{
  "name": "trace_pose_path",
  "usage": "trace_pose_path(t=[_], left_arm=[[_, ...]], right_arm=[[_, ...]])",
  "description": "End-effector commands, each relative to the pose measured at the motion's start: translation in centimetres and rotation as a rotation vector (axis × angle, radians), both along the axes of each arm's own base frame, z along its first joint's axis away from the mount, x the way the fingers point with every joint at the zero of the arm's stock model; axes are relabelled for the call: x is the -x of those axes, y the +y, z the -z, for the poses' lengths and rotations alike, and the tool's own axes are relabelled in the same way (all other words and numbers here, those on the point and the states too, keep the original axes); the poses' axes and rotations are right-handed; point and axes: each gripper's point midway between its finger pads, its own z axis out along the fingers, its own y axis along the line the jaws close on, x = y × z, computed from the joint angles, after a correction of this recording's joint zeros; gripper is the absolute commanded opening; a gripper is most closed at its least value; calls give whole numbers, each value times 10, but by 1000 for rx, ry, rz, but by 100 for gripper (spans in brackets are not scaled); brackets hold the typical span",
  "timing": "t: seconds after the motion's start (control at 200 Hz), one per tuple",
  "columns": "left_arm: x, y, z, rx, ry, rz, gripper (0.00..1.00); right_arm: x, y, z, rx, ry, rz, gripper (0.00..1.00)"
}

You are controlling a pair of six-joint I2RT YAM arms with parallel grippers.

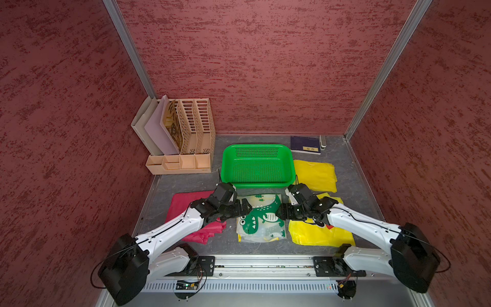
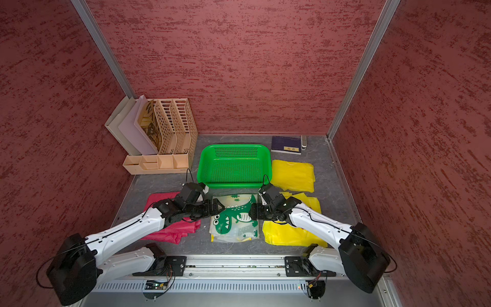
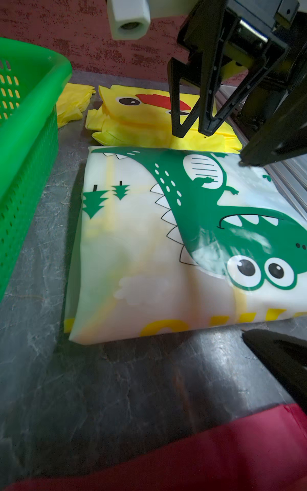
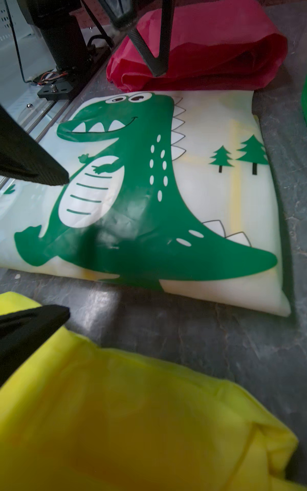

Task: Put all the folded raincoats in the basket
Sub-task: Pick up the raincoat from the center of the board.

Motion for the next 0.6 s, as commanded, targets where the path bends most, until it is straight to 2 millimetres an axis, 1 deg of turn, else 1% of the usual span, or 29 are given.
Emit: trace_pose_path(t=[0.0, 0.24, 0.371, 0.446, 0.596], left_arm=[[-1, -4, 7, 12, 10, -17, 100], [6, -7, 20, -22, 32, 9, 99], [9, -10, 27, -25, 49, 23, 99], [11, -13, 32, -29, 63, 37, 98], [15, -17, 42, -54, 88, 59, 98]], right_arm=[[-14, 5, -4, 5, -50, 31, 77], [-10, 14, 8, 3, -30, 19, 77], [-7, 21, 13, -31, -11, 15, 78], [-6, 23, 16, -33, -1, 19, 78], [-1, 19, 25, -7, 14, 33, 78]])
